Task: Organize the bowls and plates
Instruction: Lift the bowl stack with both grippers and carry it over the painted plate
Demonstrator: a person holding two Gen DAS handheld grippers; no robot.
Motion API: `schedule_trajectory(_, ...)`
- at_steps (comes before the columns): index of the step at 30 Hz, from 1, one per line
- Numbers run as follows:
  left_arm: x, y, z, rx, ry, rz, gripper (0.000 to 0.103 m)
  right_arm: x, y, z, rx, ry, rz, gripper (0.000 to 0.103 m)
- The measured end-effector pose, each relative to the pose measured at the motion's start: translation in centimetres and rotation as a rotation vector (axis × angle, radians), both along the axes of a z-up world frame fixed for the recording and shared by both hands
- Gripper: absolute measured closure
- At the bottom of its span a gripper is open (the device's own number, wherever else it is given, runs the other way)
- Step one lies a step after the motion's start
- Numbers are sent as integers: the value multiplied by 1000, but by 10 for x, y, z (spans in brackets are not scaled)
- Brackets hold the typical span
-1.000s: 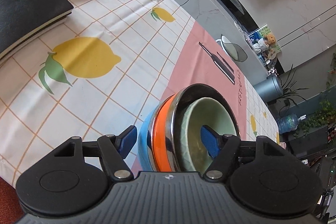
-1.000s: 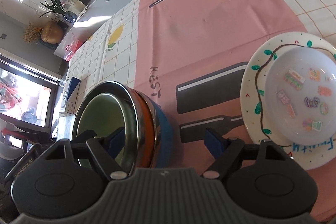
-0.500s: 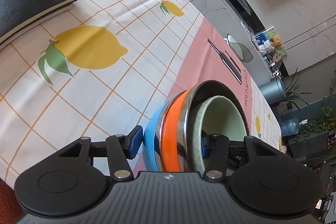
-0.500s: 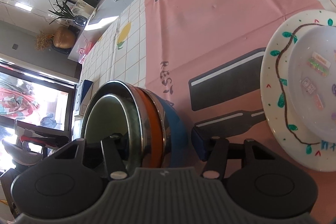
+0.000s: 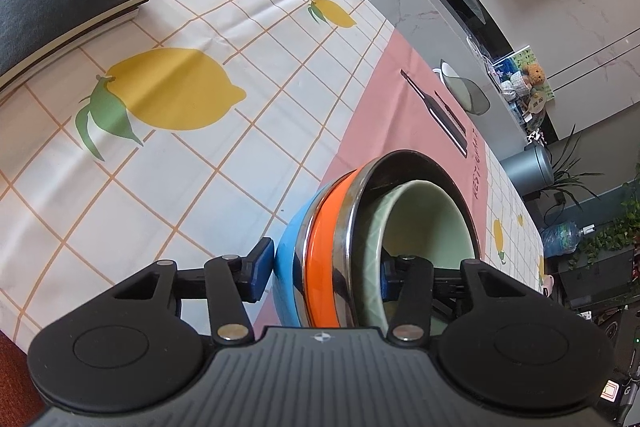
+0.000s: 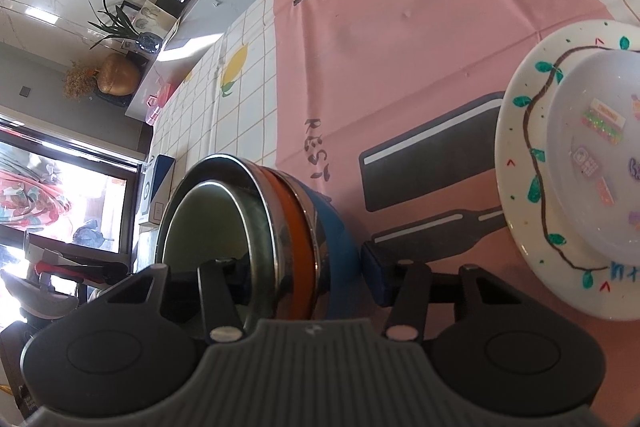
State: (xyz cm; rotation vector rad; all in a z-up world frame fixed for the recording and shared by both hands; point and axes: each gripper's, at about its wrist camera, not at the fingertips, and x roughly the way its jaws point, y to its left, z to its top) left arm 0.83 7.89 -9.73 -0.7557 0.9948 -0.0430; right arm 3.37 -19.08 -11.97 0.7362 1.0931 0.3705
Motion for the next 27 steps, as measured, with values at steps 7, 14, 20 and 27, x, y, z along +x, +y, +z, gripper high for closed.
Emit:
schedule_trajectory(7,-1,-6,7,2,-7,-9,48,-2,-5,6,-9,-22,-8,53)
schedule_trajectory(14,0,-24,28,28,-38,-40,48,-8,-22,16,24,-33,-22,53)
schedule_trajectory(20,3,-56,44,50,-61,-97,49,-17,-52,26,44,-34,-49,53)
schedule_trajectory(27,11,-105,54,52,-65,-186,48,-28,-104,36,44,-32,-97,53)
